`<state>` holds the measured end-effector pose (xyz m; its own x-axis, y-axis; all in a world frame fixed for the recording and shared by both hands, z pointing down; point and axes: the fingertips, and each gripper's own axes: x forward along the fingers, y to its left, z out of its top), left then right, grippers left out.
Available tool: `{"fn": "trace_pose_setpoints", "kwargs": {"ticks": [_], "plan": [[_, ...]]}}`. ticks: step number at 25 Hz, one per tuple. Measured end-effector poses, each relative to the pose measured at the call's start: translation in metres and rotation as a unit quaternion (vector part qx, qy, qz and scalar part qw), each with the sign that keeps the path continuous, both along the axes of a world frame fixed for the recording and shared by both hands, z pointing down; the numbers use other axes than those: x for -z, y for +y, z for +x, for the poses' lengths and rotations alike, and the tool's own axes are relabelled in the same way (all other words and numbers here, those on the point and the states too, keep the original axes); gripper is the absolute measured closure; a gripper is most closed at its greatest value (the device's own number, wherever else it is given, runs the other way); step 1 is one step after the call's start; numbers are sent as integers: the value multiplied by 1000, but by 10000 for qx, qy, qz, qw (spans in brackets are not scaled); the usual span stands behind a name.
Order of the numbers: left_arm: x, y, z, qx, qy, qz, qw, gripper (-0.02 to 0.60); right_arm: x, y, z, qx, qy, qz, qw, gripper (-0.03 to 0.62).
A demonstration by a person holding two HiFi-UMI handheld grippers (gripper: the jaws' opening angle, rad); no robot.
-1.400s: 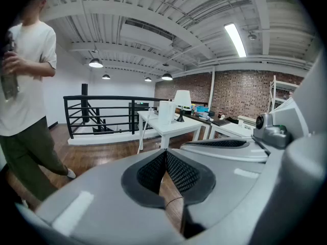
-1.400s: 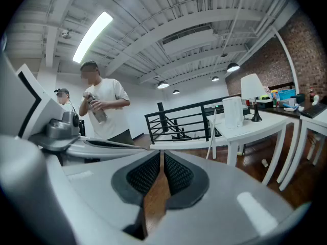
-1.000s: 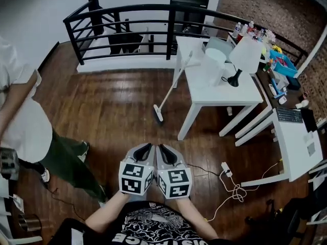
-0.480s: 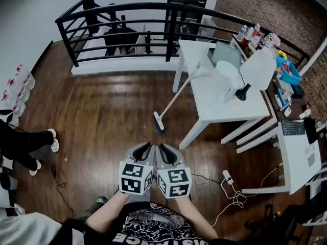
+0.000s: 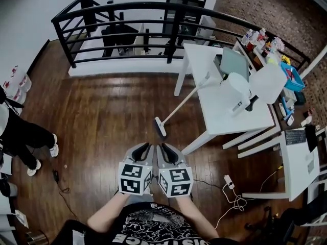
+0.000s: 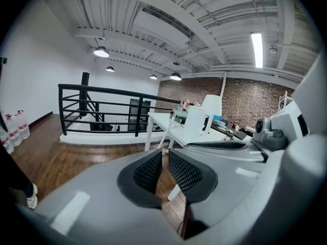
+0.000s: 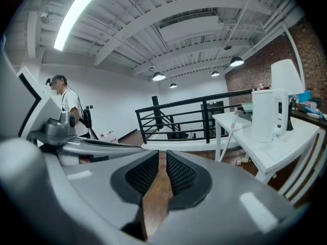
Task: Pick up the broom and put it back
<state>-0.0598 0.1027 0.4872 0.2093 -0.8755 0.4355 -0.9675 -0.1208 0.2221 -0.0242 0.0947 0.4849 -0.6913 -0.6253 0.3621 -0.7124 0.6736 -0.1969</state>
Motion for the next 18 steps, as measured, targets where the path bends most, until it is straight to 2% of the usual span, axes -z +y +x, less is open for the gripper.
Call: {"fn": "trace_pose_setpoints", "kwargs": {"ticks": [6,18], "plan": [[3,-21,-23,-160,73,12,9998,538,9,-24,-19,-292,-204,38,9994,557],[-4,-59,-20,-573,109,51,9983,538,4,-68,-17,-737,-409,49,9964,533]]}}
